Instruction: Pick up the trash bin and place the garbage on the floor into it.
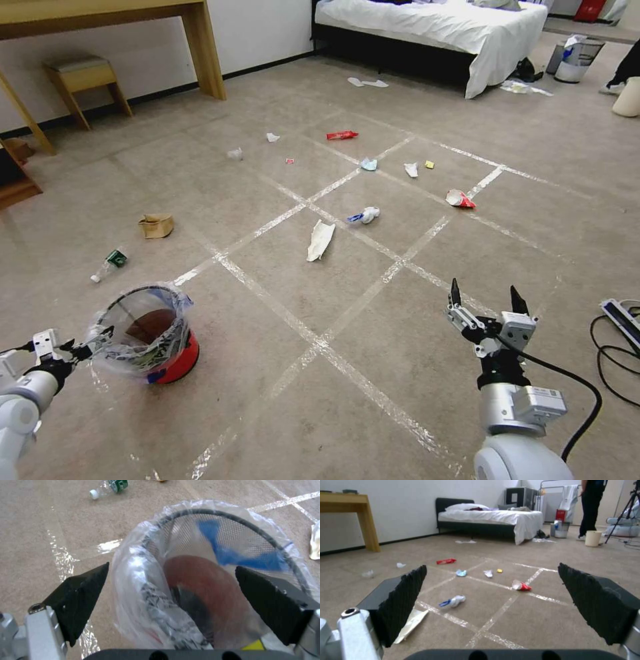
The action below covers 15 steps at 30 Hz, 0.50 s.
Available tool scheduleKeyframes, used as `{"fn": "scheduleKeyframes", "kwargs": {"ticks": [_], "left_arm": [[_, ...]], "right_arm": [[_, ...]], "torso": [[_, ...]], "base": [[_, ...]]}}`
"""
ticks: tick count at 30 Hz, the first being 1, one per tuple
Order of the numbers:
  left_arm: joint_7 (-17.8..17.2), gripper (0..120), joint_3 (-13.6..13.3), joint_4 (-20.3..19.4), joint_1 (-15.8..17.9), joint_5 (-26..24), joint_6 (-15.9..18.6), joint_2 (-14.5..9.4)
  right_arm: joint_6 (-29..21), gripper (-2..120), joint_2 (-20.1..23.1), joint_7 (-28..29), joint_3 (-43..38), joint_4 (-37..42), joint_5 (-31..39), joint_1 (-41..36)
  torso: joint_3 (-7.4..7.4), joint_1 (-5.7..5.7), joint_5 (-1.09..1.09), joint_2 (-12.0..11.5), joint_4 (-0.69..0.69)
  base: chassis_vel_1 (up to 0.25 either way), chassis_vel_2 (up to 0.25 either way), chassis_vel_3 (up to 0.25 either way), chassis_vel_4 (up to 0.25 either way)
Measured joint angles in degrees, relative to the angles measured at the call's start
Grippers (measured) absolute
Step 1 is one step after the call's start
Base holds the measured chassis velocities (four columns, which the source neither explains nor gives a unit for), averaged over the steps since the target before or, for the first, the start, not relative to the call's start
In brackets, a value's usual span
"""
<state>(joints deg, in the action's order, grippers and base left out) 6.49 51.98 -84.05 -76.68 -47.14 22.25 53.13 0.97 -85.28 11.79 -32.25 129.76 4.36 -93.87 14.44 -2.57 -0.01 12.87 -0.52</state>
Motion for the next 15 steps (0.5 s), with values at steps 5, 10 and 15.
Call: {"fn": "scheduleKeyframes", "kwargs": {"ticks": [5, 10, 15], "left_arm": [[0.93, 100, -0.78, 3.95, 2.41, -0.03, -0.71, -1.06], [2.20, 100, -1.67, 9.97, 5.24, -0.18, -1.43, -1.71], [3.03, 100, -4.01, 14.78, 9.48, -0.26, -1.83, -1.98]], "right_arm": [[-0.06, 100, -0.34, -0.06, 0.10, -0.55, -0.47, 0.18], [-0.17, 100, -0.42, -0.13, 0.33, -1.44, -0.94, 0.36], [-0.25, 100, -0.45, -0.13, -0.10, -1.84, -1.10, 0.30]], "torso": [[0.00, 0.00, 0.01, 0.00, -0.02], [0.00, 0.00, 0.00, 0.00, 0.01], [0.00, 0.00, 0.00, 0.00, -0.01]], "base": [[0.000, 0.000, 0.000, 0.000], [0.000, 0.000, 0.000, 0.000], [0.000, 0.000, 0.000, 0.000]]}}
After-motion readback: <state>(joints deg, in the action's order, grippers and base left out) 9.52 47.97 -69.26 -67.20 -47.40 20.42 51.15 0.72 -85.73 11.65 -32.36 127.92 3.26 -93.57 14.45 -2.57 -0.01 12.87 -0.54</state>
